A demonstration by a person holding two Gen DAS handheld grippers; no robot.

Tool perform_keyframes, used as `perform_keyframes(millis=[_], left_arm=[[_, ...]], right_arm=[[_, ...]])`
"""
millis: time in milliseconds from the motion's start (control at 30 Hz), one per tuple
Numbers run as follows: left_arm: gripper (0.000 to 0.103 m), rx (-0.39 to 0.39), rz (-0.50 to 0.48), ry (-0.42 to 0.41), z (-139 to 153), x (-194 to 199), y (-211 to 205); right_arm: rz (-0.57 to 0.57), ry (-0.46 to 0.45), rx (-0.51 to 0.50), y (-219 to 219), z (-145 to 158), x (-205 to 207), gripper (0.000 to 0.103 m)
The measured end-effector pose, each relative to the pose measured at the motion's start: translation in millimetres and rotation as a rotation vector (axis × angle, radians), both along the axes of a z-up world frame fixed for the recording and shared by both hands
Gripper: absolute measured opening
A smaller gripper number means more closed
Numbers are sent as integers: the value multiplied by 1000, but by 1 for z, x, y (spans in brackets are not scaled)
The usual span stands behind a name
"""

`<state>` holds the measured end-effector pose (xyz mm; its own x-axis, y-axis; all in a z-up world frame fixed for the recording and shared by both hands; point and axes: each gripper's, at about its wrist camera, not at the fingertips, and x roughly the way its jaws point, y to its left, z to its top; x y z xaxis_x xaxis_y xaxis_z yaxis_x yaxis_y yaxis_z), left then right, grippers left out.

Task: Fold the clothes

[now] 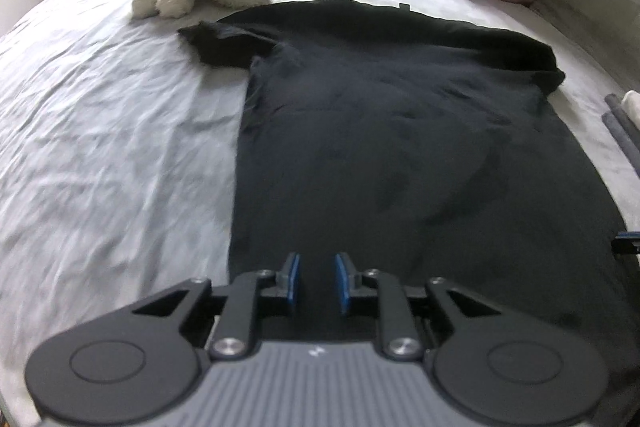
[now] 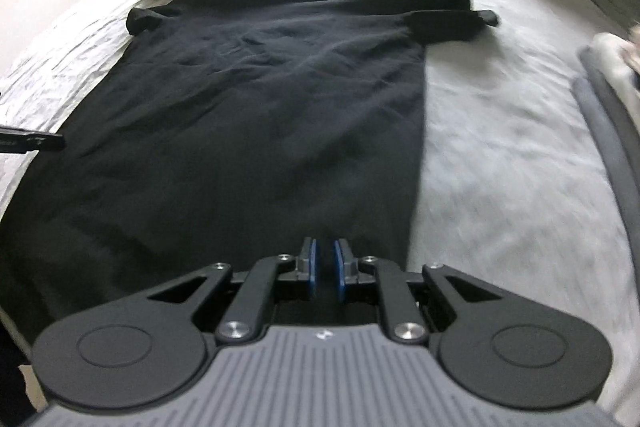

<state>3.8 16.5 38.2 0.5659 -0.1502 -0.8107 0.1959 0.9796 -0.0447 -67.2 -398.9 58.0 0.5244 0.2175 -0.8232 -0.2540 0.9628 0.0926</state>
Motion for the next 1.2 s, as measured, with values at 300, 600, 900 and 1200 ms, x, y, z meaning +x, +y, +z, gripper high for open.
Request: perform_keyframes(millis=[300, 600, 900, 1200], left_arm=[[27, 46, 15, -65, -10, 69, -11], [29, 83, 39, -120, -8, 156, -14], [45, -20, -23, -250, 32, 237, -26], [51, -131, -11, -171, 14, 312, -38]], right_arm=[[-2, -28, -10, 1, -9, 91, 15], [-29, -75, -63, -4, -10, 186, 15], [13, -235, -17, -1, 27, 264, 43], [24, -140, 74, 0, 15, 345, 43]])
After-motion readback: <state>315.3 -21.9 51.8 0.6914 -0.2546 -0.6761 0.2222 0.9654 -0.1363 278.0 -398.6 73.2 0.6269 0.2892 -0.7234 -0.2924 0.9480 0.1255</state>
